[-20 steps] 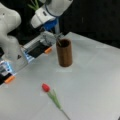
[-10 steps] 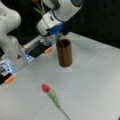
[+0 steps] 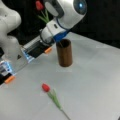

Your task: Flower insertion into a vase

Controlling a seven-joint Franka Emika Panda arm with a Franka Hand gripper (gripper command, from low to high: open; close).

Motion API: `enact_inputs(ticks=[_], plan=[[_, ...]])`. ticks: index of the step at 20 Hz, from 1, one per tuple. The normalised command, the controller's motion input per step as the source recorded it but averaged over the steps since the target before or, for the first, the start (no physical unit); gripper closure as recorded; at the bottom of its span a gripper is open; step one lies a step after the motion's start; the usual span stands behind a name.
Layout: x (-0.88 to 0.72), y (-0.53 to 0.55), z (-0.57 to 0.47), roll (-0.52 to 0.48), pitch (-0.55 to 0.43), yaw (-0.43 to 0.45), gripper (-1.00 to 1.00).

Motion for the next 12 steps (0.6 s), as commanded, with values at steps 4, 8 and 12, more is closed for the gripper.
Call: enact_inputs(ticks=[4,8,12], plan=[[0.33,0.0,-0.02,-0.117,0.08,0.072,-1.0],[0.37,0.04,-0.04,-0.11,0.078,0.045,-1.0],[0.39,0.08,-0.01,-0.106,0.103,0.04,-1.0]])
